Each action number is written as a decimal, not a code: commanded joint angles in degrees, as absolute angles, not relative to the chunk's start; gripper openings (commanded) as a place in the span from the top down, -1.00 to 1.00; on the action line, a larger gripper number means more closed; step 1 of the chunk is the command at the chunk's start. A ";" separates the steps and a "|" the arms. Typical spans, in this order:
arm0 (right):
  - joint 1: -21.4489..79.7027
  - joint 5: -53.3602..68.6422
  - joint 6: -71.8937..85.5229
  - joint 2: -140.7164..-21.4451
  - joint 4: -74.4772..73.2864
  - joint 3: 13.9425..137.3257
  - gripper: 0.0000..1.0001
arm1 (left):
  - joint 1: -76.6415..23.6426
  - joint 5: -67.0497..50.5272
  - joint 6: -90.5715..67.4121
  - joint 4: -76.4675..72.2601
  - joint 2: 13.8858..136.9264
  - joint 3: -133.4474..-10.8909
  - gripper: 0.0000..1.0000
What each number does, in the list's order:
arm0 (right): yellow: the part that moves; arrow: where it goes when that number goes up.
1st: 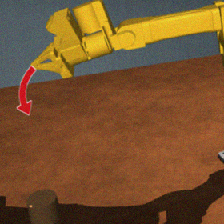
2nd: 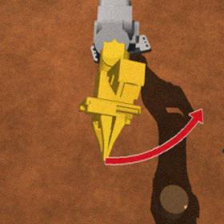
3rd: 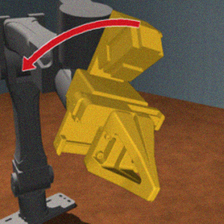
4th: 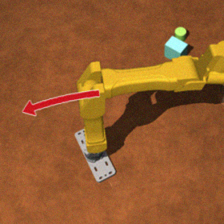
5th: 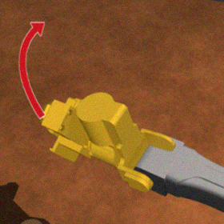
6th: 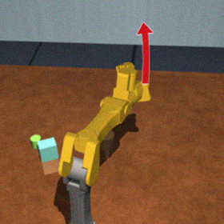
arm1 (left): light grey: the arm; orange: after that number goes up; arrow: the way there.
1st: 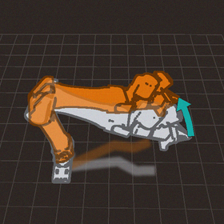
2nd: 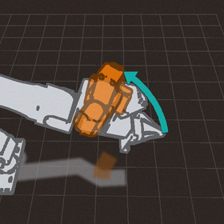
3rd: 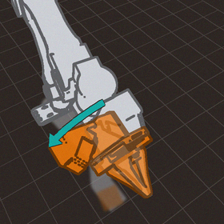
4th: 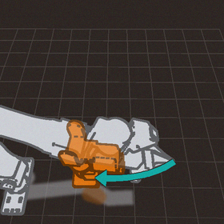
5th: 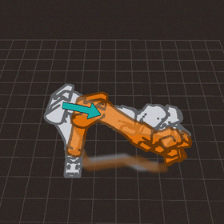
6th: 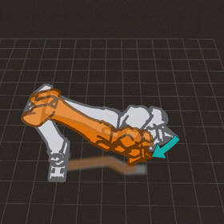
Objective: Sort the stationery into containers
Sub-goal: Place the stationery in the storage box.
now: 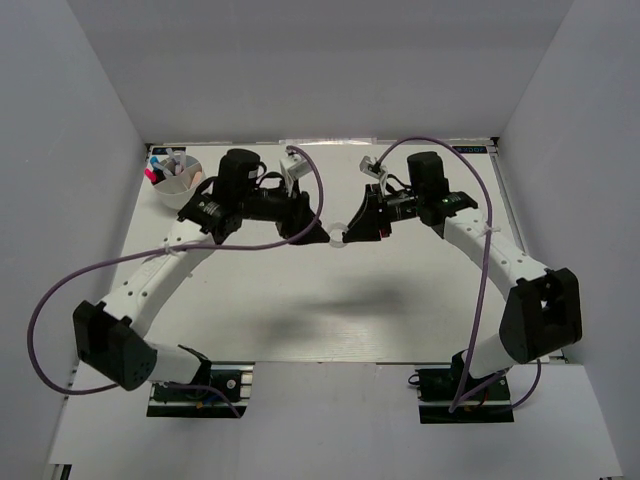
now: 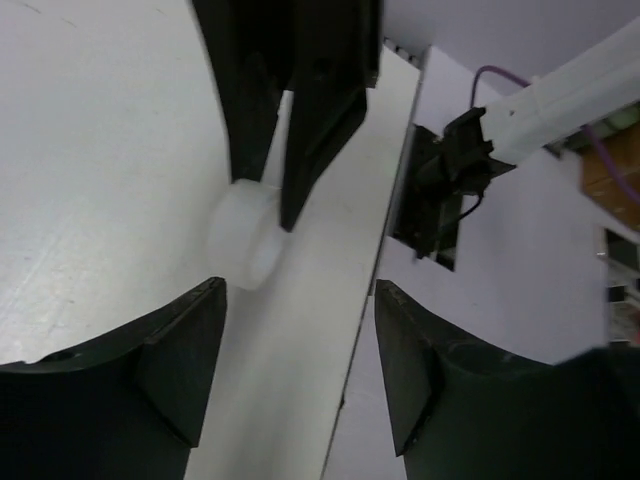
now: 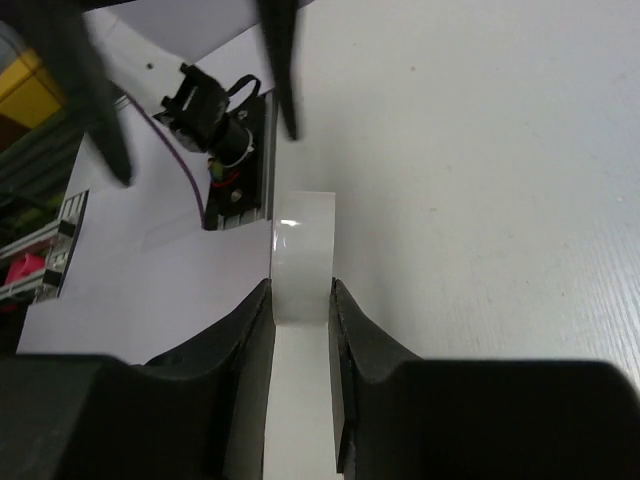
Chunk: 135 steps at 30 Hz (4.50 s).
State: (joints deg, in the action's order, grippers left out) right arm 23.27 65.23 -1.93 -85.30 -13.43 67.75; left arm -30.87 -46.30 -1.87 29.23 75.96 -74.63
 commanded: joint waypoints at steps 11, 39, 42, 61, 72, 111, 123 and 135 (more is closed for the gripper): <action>23.82 76.64 -12.49 -82.26 -18.72 71.02 1.00 | -24.96 -61.61 -4.92 26.19 80.16 -75.76 -0.19; 26.63 76.99 5.27 -87.54 -1.41 71.98 1.00 | -26.63 -63.91 -6.42 23.38 79.54 -72.33 0.37; 26.46 75.25 6.41 -87.80 -1.41 72.07 0.66 | -25.05 -60.75 -11.58 21.90 79.28 -70.68 0.89; 16.00 71.98 15.03 -88.42 1.58 69.79 -0.08 | -3.52 -6.34 13.17 50.01 91.05 -84.80 1.00; 15.82 72.33 14.15 -88.33 1.05 69.43 -0.09 | 4.56 3.51 30.93 52.81 102.30 -100.61 0.95; 15.64 72.07 14.50 -87.98 1.14 68.03 -0.12 | 10.28 -6.42 68.55 62.32 117.16 -117.77 0.91; 15.73 71.63 14.77 -88.50 1.23 68.38 -0.13 | 10.28 -4.92 69.79 59.33 118.39 -115.84 0.90; 15.56 71.28 14.68 -88.07 0.88 67.94 -0.15 | 10.28 -4.13 69.96 57.92 119.27 -114.35 0.87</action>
